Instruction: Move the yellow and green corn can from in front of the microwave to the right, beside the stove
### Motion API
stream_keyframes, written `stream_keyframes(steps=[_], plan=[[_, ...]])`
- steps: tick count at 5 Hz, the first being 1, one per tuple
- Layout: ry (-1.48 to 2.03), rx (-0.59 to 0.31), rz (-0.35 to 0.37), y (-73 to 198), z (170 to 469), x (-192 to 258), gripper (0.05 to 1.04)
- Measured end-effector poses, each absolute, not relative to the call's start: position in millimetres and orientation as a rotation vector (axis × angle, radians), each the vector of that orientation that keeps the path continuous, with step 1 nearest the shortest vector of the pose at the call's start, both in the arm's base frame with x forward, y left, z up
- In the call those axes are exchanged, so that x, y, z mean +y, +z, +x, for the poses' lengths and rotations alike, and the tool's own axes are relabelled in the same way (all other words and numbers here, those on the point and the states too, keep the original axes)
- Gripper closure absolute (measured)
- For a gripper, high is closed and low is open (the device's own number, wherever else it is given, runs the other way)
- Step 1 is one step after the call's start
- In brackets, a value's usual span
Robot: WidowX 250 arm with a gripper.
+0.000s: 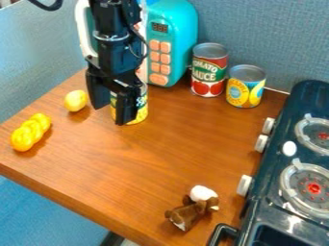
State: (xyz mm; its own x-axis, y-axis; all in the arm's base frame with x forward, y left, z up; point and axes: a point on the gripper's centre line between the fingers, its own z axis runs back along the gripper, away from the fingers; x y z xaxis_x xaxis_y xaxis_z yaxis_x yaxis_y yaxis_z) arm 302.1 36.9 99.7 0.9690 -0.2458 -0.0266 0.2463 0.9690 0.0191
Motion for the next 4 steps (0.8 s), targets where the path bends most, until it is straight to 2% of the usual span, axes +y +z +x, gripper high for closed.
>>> stream_keyframes(steps=[1,2,3,4], plan=[[-0.247,0.054,0.014,90.9,300.1,36.9,0.077],[-0.270,0.024,0.019,98.4,309.3,40.1,0.077],[-0.255,0.059,0.023,98.1,311.9,52.3,0.077],[-0.224,0.044,0.025,103.2,321.2,67.2,0.077]])
